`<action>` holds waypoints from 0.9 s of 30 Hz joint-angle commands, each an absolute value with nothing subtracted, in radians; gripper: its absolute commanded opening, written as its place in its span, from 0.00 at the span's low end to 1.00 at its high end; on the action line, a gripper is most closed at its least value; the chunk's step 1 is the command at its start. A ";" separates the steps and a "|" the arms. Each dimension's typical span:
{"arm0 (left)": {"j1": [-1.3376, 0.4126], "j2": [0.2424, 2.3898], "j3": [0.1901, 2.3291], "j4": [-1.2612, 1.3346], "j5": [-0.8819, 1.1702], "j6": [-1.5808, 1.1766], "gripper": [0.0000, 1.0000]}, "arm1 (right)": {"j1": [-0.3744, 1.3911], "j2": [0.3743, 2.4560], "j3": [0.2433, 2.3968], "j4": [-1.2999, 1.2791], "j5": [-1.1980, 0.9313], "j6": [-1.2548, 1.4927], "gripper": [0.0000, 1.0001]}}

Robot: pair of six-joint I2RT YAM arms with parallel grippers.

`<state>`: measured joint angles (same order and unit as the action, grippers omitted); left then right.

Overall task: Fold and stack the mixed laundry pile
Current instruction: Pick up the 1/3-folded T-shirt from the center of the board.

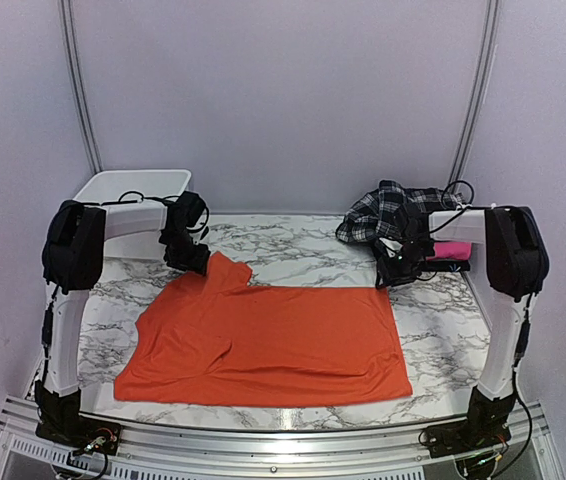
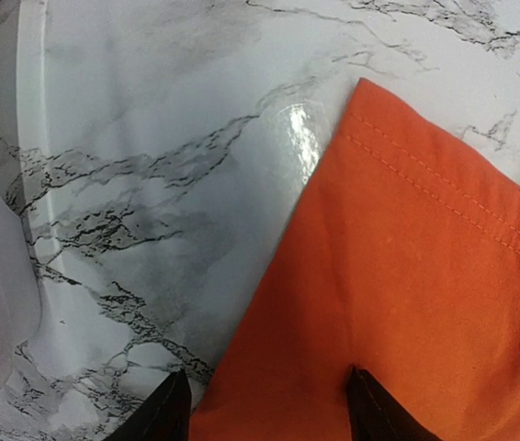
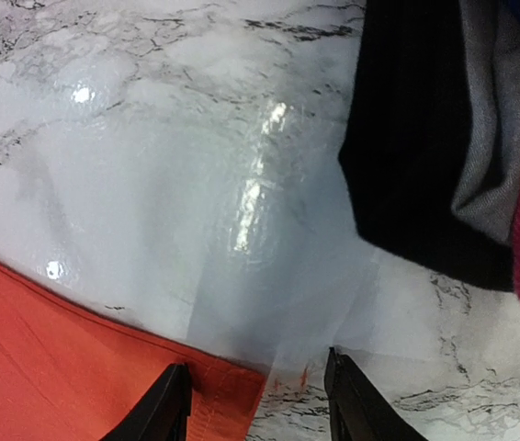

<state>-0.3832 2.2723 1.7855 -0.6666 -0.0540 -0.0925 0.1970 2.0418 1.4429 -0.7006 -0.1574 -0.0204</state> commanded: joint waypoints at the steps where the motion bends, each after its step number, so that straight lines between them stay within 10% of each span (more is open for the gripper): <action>1: -0.381 2.296 1.808 -0.717 -0.071 -0.079 0.60 | 0.203 2.057 1.401 -0.700 -0.209 -0.041 0.49; 10: -0.381 2.335 1.830 -0.721 -0.048 -0.086 0.49 | 0.231 2.051 1.346 -0.680 -0.234 -0.051 0.37; 19: -0.381 2.337 1.851 -0.726 -0.024 -0.074 0.32 | 0.230 2.055 1.376 -0.691 -0.216 -0.051 0.00; 27: -0.368 2.298 1.891 -0.729 -0.107 -0.076 0.51 | 0.227 2.040 1.377 -0.692 -0.209 -0.045 0.00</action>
